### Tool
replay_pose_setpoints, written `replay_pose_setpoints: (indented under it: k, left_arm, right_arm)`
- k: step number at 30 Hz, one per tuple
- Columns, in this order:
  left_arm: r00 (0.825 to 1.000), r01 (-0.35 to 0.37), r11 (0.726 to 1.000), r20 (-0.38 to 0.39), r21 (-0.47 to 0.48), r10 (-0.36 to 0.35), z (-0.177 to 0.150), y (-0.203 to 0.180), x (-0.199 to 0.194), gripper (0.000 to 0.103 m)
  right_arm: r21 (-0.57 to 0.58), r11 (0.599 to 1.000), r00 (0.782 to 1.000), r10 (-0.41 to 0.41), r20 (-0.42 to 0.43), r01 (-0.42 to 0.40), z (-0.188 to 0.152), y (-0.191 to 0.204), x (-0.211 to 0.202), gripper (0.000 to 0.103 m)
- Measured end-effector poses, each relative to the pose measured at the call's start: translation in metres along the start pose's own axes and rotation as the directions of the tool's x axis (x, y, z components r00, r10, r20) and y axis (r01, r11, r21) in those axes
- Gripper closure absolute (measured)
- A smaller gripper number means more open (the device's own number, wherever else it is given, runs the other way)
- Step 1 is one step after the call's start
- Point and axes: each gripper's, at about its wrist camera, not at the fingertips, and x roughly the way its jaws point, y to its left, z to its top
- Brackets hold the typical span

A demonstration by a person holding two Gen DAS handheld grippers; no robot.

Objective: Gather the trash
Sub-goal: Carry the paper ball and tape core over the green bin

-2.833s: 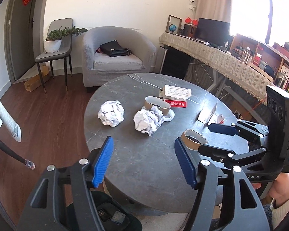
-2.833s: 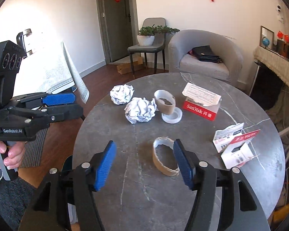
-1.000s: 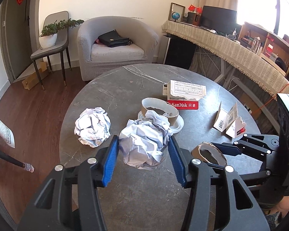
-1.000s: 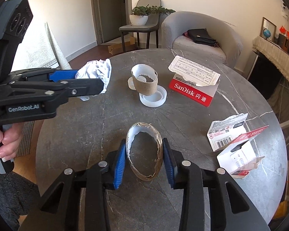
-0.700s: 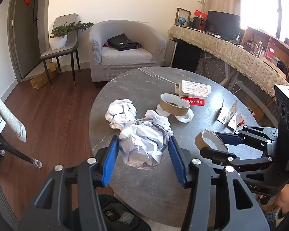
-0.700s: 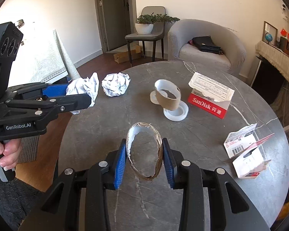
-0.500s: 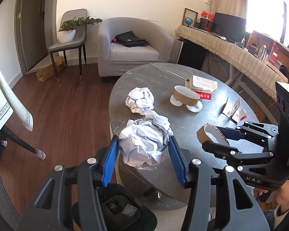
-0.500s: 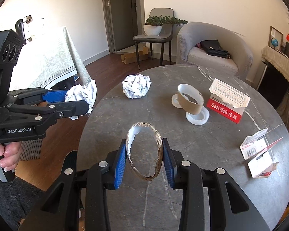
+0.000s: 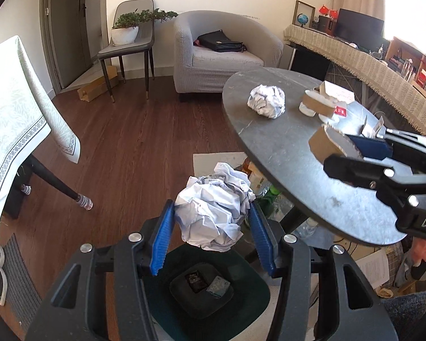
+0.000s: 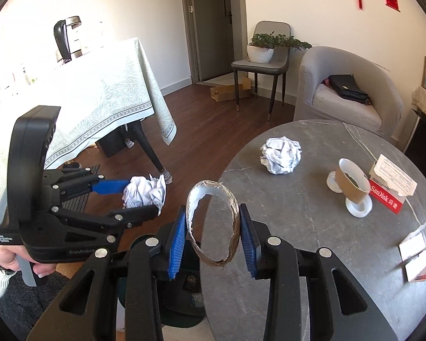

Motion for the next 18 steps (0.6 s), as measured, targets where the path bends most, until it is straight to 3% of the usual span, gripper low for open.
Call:
replay_pose_setpoints:
  k: [7,18]
  left_arm:
    - [0.995,-0.023,1.000,-0.101,-0.003,0.022,-0.033,0.028,0.012,0.048]
    - [0.967,0.046,0.998,-0.250,-0.046,-0.056,-0.069,0.046,0.034,0.047]
  right_arm:
    - [-0.054,0.998,0.999,0.035,-0.038,-0.037,0.003,0.034,0.021,0.067]
    - [-0.084,0.993,0.992,0.077,-0.097,-0.086,0.002,0.063,0.049,0.067]
